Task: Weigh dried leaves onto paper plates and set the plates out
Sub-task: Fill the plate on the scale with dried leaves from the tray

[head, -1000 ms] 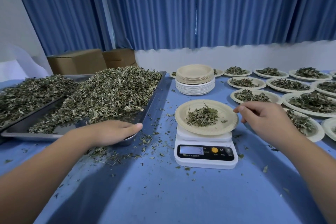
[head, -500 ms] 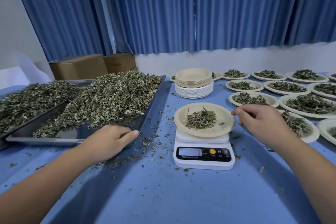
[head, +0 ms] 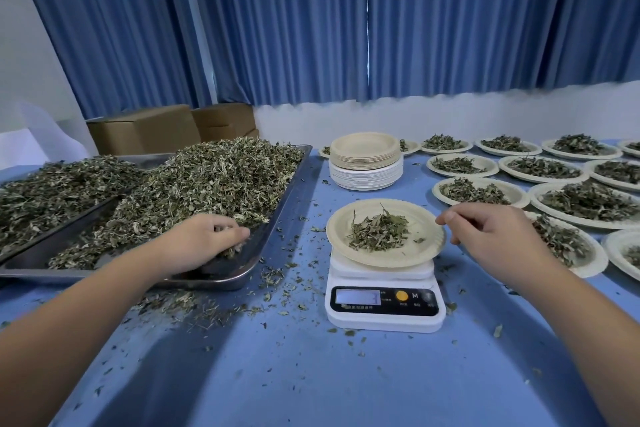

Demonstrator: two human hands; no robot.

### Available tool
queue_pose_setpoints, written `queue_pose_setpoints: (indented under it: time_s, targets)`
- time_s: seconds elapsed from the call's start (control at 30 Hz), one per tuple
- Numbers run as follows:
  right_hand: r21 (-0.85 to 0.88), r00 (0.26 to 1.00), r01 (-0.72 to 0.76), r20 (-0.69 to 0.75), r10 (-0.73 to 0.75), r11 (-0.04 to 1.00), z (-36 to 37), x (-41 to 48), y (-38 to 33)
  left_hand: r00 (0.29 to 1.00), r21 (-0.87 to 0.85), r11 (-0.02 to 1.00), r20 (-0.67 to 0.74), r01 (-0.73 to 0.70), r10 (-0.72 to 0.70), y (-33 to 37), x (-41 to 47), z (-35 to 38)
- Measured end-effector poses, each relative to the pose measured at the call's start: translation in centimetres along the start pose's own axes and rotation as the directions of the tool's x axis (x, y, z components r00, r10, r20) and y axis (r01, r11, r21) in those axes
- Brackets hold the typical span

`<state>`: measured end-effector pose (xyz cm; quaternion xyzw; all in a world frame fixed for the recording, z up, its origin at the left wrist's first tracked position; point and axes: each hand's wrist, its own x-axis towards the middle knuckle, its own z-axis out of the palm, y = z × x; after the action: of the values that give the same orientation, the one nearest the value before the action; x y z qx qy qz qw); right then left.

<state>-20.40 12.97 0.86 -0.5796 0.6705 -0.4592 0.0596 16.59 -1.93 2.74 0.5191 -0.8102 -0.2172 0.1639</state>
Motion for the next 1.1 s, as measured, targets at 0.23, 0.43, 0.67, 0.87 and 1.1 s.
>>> queue_pose_setpoints:
  time_s: [0.23, 0.43, 0.67, 0.87, 1.1]
  targets:
    - [0.014, 1.0, -0.004, 0.008, 0.004, 1.0, 0.1, 0.3, 0.1, 0.968, -0.207, 0.965, -0.223, -0.163, 0.115, 6.9, 2.4, -0.3]
    - [0.032, 1.0, -0.009, -0.006, 0.009, 0.999, 0.2, 0.5, 0.4, 0.918, -0.287, 0.887, -0.276, -0.363, 0.286, 14.6, 4.4, 3.1]
    - [0.003, 1.0, 0.022, 0.001, -0.022, 1.0, 0.1, 0.6, 0.4, 0.929, -0.293, 0.883, -0.067, -0.366, 0.363, 17.4, 5.3, 6.7]
    - [-0.027, 0.999, 0.048, 0.0, -0.048, 0.998, 0.1, 0.8, 0.3, 0.921, -0.462, 0.826, 0.05, -0.322, 0.387, 17.3, 5.1, 7.8]
    - [-0.003, 0.999, 0.048, -0.004, -0.048, 0.999, 0.1, 0.6, 0.3, 0.921, -0.449, 0.811, -0.282, -0.375, 0.27, 13.7, 4.3, 6.4]
